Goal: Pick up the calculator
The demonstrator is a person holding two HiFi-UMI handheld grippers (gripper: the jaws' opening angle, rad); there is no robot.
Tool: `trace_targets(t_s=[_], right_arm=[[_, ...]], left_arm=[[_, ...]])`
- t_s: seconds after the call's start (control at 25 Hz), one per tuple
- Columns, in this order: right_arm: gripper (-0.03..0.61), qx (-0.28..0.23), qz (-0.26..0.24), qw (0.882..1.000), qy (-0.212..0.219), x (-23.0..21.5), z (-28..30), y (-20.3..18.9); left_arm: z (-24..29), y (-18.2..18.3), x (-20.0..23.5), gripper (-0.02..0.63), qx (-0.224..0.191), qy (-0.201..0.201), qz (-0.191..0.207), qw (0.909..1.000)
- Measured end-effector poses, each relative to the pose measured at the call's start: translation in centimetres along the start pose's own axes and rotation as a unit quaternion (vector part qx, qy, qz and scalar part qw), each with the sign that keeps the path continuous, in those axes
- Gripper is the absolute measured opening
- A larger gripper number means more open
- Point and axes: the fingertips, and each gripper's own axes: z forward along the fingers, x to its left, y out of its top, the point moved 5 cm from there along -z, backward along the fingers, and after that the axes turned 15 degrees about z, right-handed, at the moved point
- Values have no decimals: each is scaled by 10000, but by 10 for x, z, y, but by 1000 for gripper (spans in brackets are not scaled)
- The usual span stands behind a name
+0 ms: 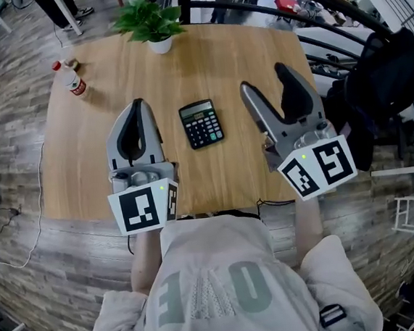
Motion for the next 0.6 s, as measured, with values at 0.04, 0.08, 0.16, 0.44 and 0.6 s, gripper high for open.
trace_targets(t_s=[0.04,0.08,0.16,0.44,0.6], right_arm=[[302,-25,-26,10000,83,-1,6,7],[326,-40,-94,9998,162,-3,13,14],[356,53,-180,9990,415,-6,30,28],[370,1872,-1175,9570,1881,-6,111,4],[367,3405,-1239,8900,2767,-8,143,-53]], left_arm=[[0,1,0,9,-13,0,2,10000],[0,1,0,9,-23,2,5,10000],[0,1,2,9,-33,15,15,10000],[7,-11,17,9,62,203,-20,9998],[12,-30,23,9,274,354,-93,9990]])
